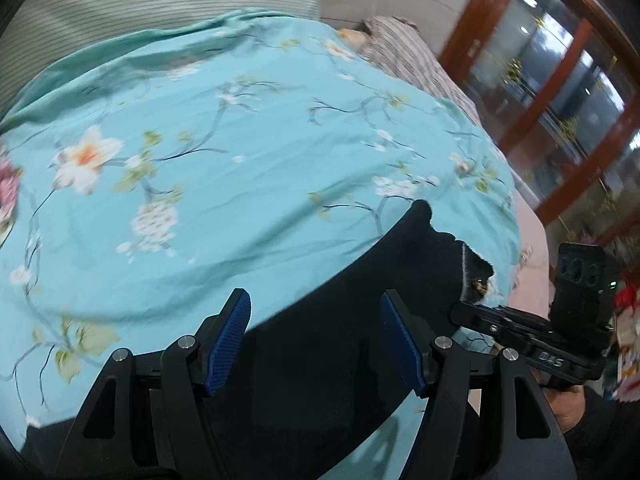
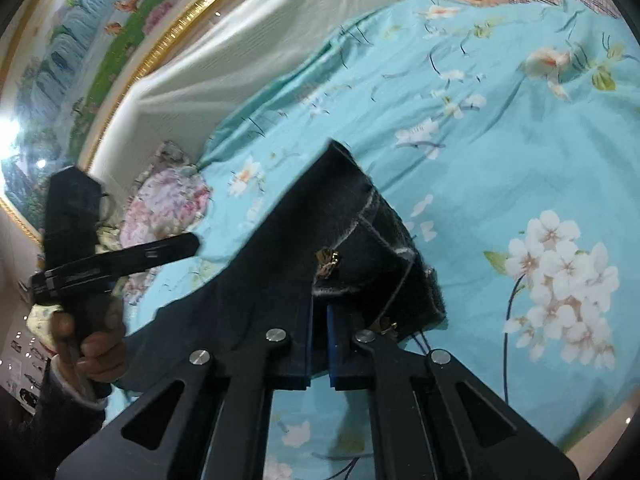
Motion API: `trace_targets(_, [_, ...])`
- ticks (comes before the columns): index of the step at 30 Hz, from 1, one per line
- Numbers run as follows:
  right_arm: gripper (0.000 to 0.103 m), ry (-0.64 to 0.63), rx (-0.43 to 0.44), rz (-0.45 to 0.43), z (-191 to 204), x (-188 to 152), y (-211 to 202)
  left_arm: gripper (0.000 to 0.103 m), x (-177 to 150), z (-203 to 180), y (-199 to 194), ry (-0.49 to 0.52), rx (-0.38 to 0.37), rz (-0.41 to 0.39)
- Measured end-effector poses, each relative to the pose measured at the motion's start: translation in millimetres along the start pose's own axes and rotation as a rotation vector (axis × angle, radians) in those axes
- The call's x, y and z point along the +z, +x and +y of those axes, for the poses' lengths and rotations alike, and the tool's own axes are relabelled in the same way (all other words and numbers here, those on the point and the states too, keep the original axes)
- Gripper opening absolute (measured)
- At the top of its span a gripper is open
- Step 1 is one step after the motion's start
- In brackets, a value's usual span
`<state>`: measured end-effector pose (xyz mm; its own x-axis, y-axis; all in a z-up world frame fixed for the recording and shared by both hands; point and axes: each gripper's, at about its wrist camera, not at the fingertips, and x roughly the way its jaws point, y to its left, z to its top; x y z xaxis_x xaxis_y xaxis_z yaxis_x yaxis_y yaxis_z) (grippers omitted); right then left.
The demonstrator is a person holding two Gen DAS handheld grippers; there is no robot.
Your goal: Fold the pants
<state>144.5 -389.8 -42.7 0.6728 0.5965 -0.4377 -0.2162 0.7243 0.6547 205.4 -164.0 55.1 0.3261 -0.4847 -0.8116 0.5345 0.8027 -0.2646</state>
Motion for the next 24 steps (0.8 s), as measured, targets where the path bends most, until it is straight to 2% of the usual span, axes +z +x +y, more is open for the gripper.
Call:
trace_targets(4, [0.006, 0.008, 0.020, -0.003, 2.4, -3.3, -17.4, 0.068, 7.3, -14.1, 13.8, 0.053, -0.034, 0.027])
trace_targets(7, [0.007, 0.054, 0.006, 0.051, -7.7, -4.9, -9.0, 0.068, 12.2, -20.1, 31.8, 0.073, -0.033, 0.064])
trace_targets(10, [0.010, 0.088, -0.035, 0.058, -14.6, -5.7, -5.9, 0.068, 13.7, -25.1, 48.5, 0.087, -0.055, 0.113])
trace_targets(13, [0.026, 0.082, -0.083, 0.037, -17.1, -8.3, -13.7, 0.068, 15.0, -33.0, 62.7, 0.123, -0.053, 0.146])
trace_targets(14, [0.042, 0.090, -0.099, 0.027, -19.9, -10.3, -16.9, 0.068, 15.5, -34.7, 66.8, 0.130, -0.052, 0.155])
trace_targets(15, [0.053, 0.104, -0.096, 0.020, -23.2, -11.9, -18.7, 0.068, 16.5, -36.1, 71.5, 0.135, -0.052, 0.166])
trace_targets(24, [0.053, 0.156, -0.027, 0.006, -34.1, -14.2, -11.6, 0.068, 29.4, -40.8, 102.5, 0.125, -0.110, 0.236])
